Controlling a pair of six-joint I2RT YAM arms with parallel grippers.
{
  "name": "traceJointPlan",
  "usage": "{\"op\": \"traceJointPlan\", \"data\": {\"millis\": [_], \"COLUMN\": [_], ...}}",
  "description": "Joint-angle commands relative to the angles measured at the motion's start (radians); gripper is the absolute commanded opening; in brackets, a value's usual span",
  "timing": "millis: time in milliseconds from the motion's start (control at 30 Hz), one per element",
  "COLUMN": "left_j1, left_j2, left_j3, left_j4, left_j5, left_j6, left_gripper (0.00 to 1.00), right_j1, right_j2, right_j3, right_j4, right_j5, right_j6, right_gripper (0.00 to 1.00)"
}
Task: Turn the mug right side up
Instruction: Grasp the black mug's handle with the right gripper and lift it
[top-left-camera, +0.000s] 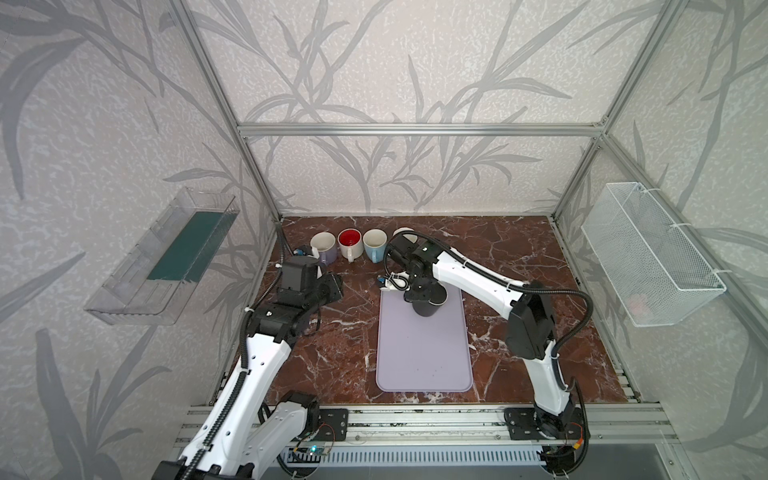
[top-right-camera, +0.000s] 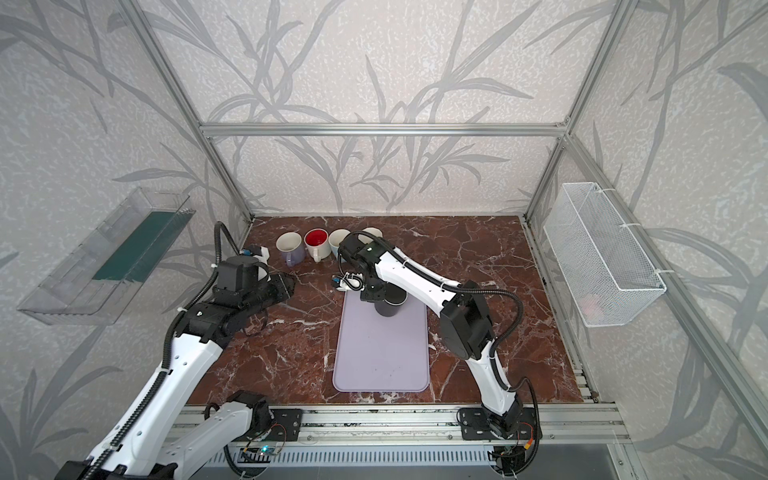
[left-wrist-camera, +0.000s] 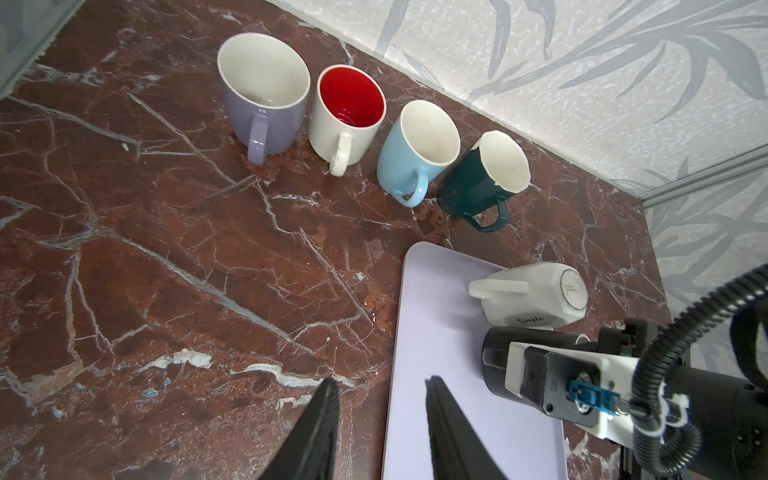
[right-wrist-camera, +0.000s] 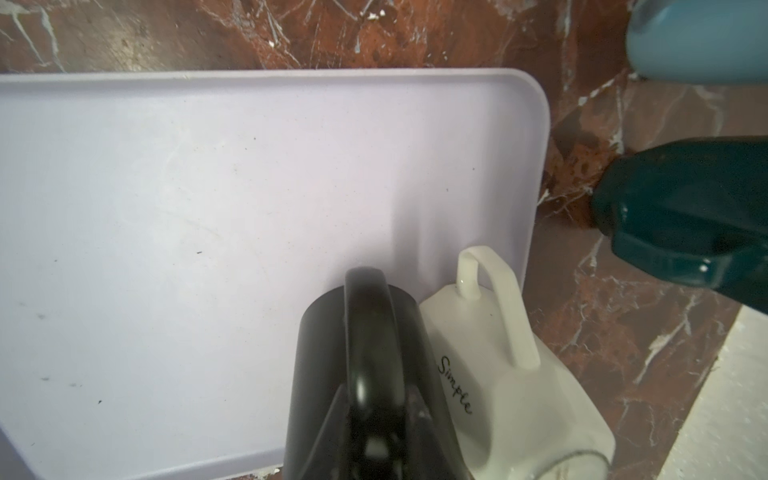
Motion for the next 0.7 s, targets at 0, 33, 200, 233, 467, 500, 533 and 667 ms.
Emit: {"op": "traceJointPlan", "data": {"millis": [0, 33, 200, 233, 467, 500, 533, 667], "left_j1": [-0.001, -0.001, -0.002, -0.002, -0.002, -0.002, -0.002, -0.019], "left_j2": [0.002, 0.0, -0.012, -0.014, -0.002, 0.001, 0.006, 0.027], "left_j3": [0.033, 0.031, 0.029, 0.025, -0.054, -0.068, -0.087, -0.137], "left_j4": [-0.033, -0.032, -0.035, -0.031, 0.06, 0.079, 0.105, 0.169], "left_j5": [0.054, 0.065, 0.121, 0.144, 0.362, 0.392, 0.422, 0.495], "left_j6": [-0.036, -0.044, -0.091, -0.106, -0.281, -0.312, -0.344, -0.441], "left_gripper": [0.39, 0.39, 0.39, 0.39, 0.39, 0.39, 0.39, 0.39], "right_j1": [-0.004, -0.004, -0.004, -0.005, -0.003, -0.003, -0.003, -0.003], "right_j2": [-0.121, -0.153, -0.312, -0.345, -0.594, -0.624, -0.655, -0.739], "right_j3": [-0.085, -0.129, -0.345, -0.39, -0.757, -0.806, -0.86, -1.058], "right_j4": [0.151, 0.197, 0.415, 0.466, 0.889, 0.957, 1.028, 1.319], "right_j5": [0.016, 0.014, -0.008, -0.008, -0.038, -0.043, -0.057, -0.108], "right_j6": [0.01, 0.017, 0.057, 0.066, 0.072, 0.071, 0.065, 0.038], "right_gripper": [0.0, 0.0, 0.0, 0.0, 0.0, 0.0, 0.0, 0.0]}}
